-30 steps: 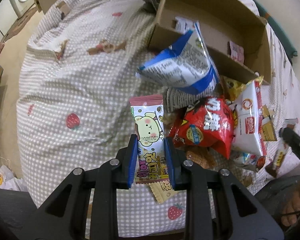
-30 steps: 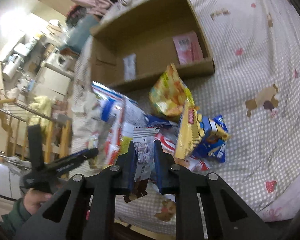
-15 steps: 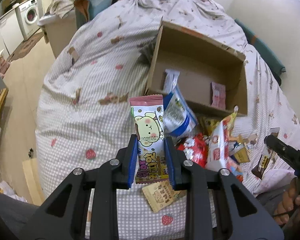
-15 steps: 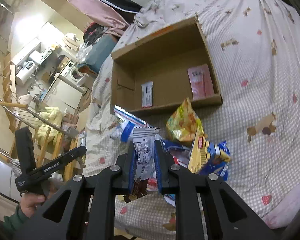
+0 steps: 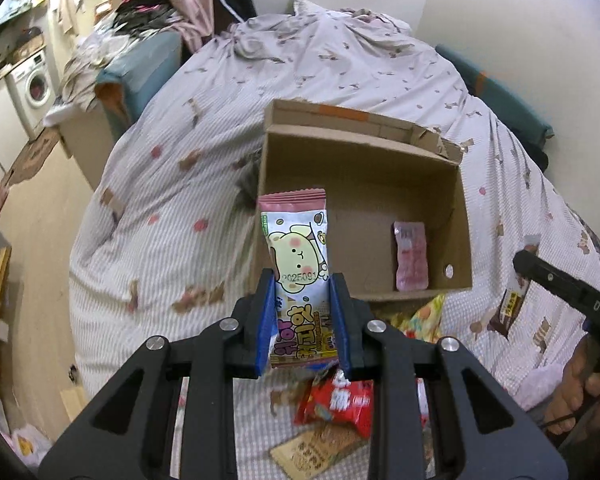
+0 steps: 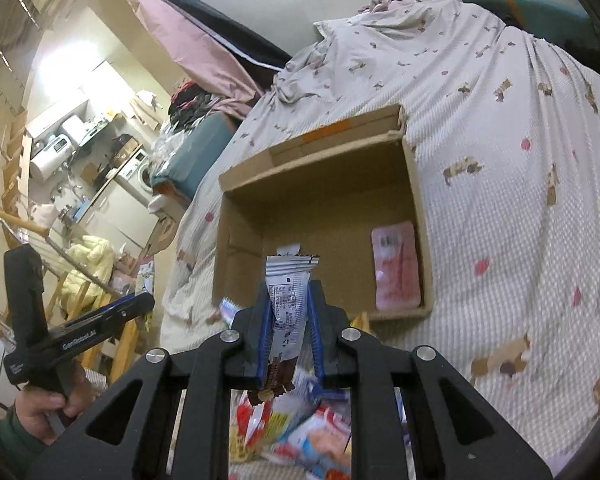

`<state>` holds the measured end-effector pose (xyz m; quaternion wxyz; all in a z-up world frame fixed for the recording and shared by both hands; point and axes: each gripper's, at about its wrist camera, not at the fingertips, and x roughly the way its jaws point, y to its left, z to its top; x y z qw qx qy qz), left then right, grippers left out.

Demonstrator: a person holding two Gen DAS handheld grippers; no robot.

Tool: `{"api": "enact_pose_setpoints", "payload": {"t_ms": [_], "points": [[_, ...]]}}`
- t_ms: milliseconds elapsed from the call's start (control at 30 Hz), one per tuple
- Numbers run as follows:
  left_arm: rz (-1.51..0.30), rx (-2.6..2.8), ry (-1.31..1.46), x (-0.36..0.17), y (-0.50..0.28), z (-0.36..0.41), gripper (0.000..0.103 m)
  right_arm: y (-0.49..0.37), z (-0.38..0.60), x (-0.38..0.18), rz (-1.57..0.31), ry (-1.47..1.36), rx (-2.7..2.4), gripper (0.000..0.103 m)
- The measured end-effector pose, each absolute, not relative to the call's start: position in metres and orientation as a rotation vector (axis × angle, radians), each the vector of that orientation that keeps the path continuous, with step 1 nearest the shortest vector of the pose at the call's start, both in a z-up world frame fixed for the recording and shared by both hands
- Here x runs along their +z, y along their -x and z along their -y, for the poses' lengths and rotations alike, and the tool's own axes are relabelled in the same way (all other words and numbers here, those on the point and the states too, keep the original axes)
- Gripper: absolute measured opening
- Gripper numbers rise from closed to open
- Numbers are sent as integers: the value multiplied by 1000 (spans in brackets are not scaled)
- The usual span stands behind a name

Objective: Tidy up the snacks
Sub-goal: 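Carry both snacks into the box and open both tools to release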

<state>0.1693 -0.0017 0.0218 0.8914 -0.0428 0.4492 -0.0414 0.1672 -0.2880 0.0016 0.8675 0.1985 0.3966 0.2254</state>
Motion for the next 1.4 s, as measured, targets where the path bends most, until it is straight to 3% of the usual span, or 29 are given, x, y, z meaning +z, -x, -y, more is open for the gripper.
{"api": "enact_pose_setpoints", "payload": {"t_ms": [567, 967, 1400], "points": [[-927, -101, 71, 1, -245, 31, 23, -238, 286, -18, -837, -405, 403, 18], [-954, -128, 71, -43, -261, 28, 23, -266, 268, -49, -919, -350, 375, 18], [-972, -133, 109, -50, -267, 25, 23, -269, 262, -69, -1007, -304, 340, 18]]}}
